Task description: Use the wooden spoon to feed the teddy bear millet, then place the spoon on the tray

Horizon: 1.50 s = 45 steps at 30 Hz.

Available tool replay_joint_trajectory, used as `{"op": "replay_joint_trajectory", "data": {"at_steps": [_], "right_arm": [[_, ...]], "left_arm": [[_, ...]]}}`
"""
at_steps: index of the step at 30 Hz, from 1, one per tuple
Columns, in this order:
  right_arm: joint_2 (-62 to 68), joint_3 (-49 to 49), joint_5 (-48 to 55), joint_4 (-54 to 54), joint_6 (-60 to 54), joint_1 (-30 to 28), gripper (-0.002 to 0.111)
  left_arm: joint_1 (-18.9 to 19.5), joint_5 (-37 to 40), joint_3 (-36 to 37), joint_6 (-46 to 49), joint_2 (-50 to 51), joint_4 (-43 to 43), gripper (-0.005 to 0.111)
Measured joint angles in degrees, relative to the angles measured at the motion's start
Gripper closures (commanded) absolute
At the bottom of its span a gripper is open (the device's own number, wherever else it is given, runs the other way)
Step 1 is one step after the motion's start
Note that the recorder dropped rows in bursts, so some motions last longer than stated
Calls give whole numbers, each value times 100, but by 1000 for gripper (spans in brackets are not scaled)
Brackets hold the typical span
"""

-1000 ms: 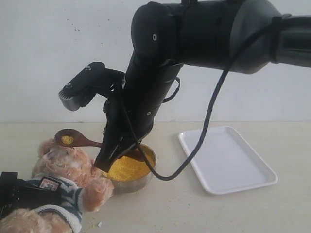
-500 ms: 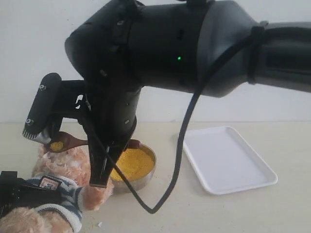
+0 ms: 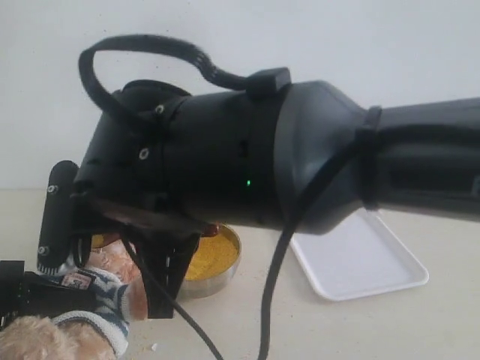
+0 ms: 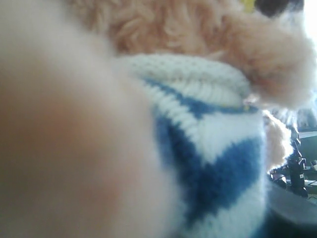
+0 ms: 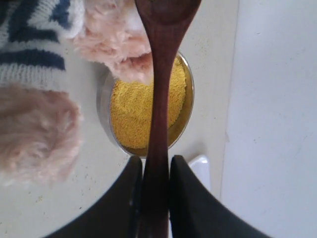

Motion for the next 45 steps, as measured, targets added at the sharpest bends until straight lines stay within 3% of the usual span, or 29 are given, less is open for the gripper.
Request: {"op": "replay_joint_trajectory", "data": {"at_steps": [11,36,40,43,45], "right_arm": [[0,143,-98,-1002,495,220,109],[0,158,262,-1791,354,494,109],[-9,158,300,-1791,730,494,109],[-180,168,287,-1438,805,66,109],[-296,168,314,-632,508,-459,109]], "left_arm": [[0,0,0,0,0,-12,103],[0,11,0,0,0,-45,103],[0,11,0,0,0,-116,103],[0,11,0,14,0,-197,103],[0,-107,0,50,0,-292,103]]}}
